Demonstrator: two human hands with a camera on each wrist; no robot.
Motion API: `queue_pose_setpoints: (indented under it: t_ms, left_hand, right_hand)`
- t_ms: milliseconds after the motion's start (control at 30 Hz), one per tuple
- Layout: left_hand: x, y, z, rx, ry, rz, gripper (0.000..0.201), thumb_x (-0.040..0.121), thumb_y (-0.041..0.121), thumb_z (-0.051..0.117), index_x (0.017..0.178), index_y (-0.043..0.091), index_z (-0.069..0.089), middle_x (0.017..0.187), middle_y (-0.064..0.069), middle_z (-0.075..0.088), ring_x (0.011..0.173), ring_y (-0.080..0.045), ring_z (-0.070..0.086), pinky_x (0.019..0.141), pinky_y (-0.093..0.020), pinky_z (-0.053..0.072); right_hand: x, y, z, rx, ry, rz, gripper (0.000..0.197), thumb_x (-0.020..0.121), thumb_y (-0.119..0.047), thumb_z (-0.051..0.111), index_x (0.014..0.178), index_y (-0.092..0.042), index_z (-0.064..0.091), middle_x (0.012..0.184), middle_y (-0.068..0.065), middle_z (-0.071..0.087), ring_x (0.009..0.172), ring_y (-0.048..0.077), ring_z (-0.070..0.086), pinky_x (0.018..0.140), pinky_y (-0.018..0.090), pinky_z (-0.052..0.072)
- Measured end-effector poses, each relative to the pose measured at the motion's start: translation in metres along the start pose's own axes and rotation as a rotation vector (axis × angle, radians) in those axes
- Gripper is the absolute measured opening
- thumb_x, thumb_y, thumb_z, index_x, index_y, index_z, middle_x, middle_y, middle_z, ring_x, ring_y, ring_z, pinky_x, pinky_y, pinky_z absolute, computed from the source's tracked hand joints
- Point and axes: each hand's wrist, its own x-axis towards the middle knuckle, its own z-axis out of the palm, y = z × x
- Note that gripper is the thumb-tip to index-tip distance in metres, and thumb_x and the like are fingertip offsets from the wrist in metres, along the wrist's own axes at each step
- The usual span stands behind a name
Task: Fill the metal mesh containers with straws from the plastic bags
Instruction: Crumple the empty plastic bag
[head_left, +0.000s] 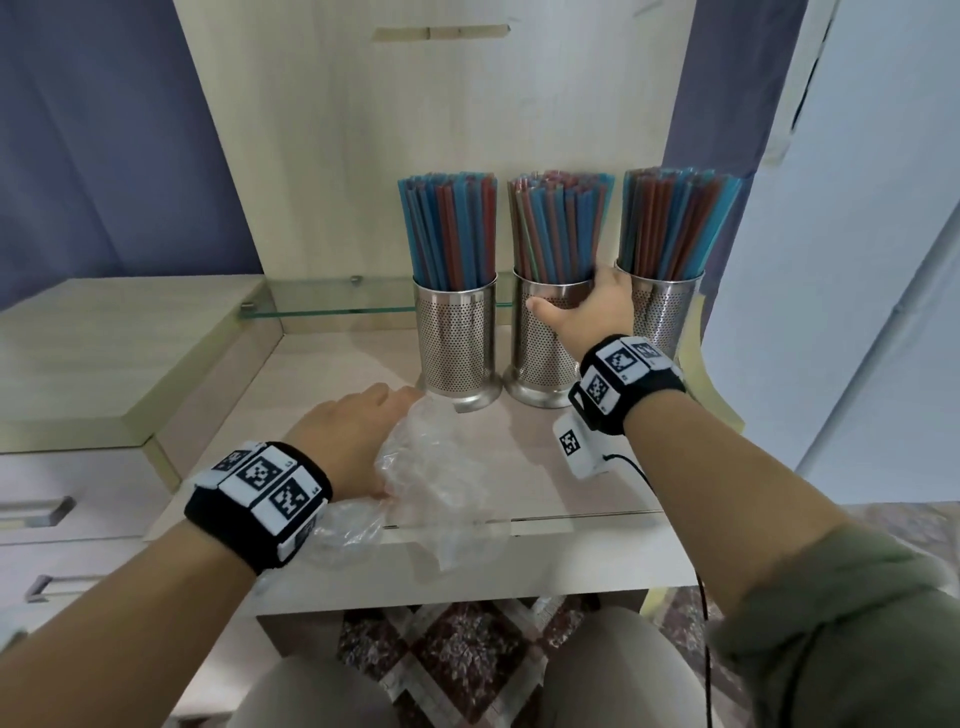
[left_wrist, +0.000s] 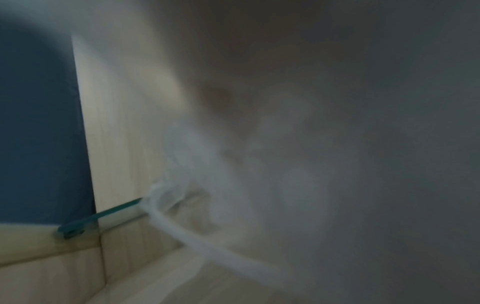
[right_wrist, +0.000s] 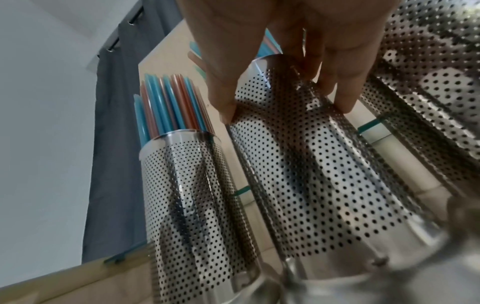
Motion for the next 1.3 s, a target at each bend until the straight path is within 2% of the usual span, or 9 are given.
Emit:
queue_pose_setpoints:
  t_ms: [133,300,433,533,667,800,967,1133,1300]
  left_hand:
    - [0.003,0.019,-0.012,-0.016,0.091,0.073,0.104,0.062,0.053,0.084,0.143,0.037,0.02,0.126,0.009,0.044,0.114,-0.016,0.05,0.091,-0.031,0.044]
    - [0.013,0.063,-0.036,-0.457,0.22,0.208,0.089,0.052,0.051,0.088,0.126,0.039,0.04,0.12,0.015,0.05,0.11,-0.01,0.053,0.09,-0.038,0.049]
    - [0.015,0.137,-0.05,-0.785,0.294,0.322,0.081,0.057,0.044,0.082,0.126,0.032,0.041,0.109,0.019,0.051,0.1,-0.001,0.057,0.084,-0.018,0.049]
    - [0.021,0.185,-0.04,-1.106,0.1,0.325,0.099,0.062,0.026,0.088,0.139,0.018,0.026,0.124,0.013,0.052,0.114,0.002,0.054,0.094,-0.023,0.049]
    - [0.023,0.241,-0.029,-1.443,-0.325,0.523,0.111,0.062,0.01,0.073,0.151,0.022,0.007,0.128,-0.022,0.051,0.113,-0.026,0.06,0.089,-0.044,0.052]
    - [0.026,0.287,-0.01,-1.402,-0.493,0.544,0.102,0.07,0.019,0.071,0.153,0.025,0.012,0.123,-0.01,0.057,0.11,-0.018,0.062,0.098,-0.031,0.049]
    - [0.048,0.306,0.039,-0.28,0.019,0.627,0.071,0.087,0.06,0.052,0.145,0.021,0.038,0.143,-0.004,0.044,0.133,-0.02,0.038,0.108,-0.039,0.033]
    - [0.059,0.305,0.081,-0.144,0.163,0.633,0.068,0.083,0.05,0.059,0.14,0.017,0.043,0.142,-0.009,0.039,0.134,-0.026,0.033,0.109,-0.043,0.028]
    - [0.06,0.306,0.09,-0.067,0.273,0.635,0.071,0.077,0.05,0.062,0.138,0.017,0.045,0.14,-0.01,0.041,0.132,-0.029,0.038,0.107,-0.045,0.032]
  right_hand:
    - [-0.026,-0.007,-0.031,0.078,-0.035,-0.143,0.11,0.078,-0.05,0.078,0.157,-0.013,0.011,0.156,0.01,0.028,0.143,0.02,0.03,0.118,0.038,0.029]
    - [-0.118,-0.02,-0.1,0.083,-0.244,-0.791,0.103,0.075,-0.059,0.072,0.152,-0.008,0.027,0.158,0.01,0.025,0.146,0.022,0.028,0.117,0.047,0.03]
    - [-0.156,0.006,-0.123,-0.162,-0.287,-0.909,0.117,0.06,-0.075,0.072,0.149,-0.011,0.032,0.159,0.023,0.018,0.149,0.035,0.018,0.116,0.059,0.023]
    - [-0.158,0.039,-0.145,-0.177,-0.225,-0.774,0.12,0.059,-0.073,0.074,0.151,-0.014,0.025,0.16,0.02,0.009,0.152,0.03,0.008,0.122,0.052,0.016]
    - [-0.161,0.082,-0.193,-0.152,-0.095,-0.636,0.1,0.063,-0.04,0.086,0.144,-0.015,0.033,0.152,0.014,0.029,0.147,0.01,0.019,0.118,0.025,0.021]
    - [-0.186,0.131,-0.228,-0.144,-0.028,-0.472,0.079,0.066,-0.021,0.085,0.132,-0.021,0.043,0.132,0.002,0.051,0.126,0.014,0.048,0.104,0.02,0.039]
    - [-0.221,0.222,-0.241,-0.359,-0.13,0.065,0.083,0.071,-0.016,0.079,0.137,-0.031,0.03,0.123,0.006,0.062,0.097,0.028,0.064,0.08,0.029,0.046]
    - [-0.261,0.344,-0.224,-0.715,-0.581,0.539,0.072,0.078,-0.021,0.072,0.137,-0.025,0.031,0.088,0.001,0.063,0.079,0.026,0.063,0.069,0.037,0.052]
    - [-0.307,0.412,-0.208,-0.901,-0.817,0.709,0.086,0.084,-0.043,0.071,0.151,-0.037,0.018,0.158,-0.001,0.026,0.145,0.03,0.025,0.111,0.062,0.029]
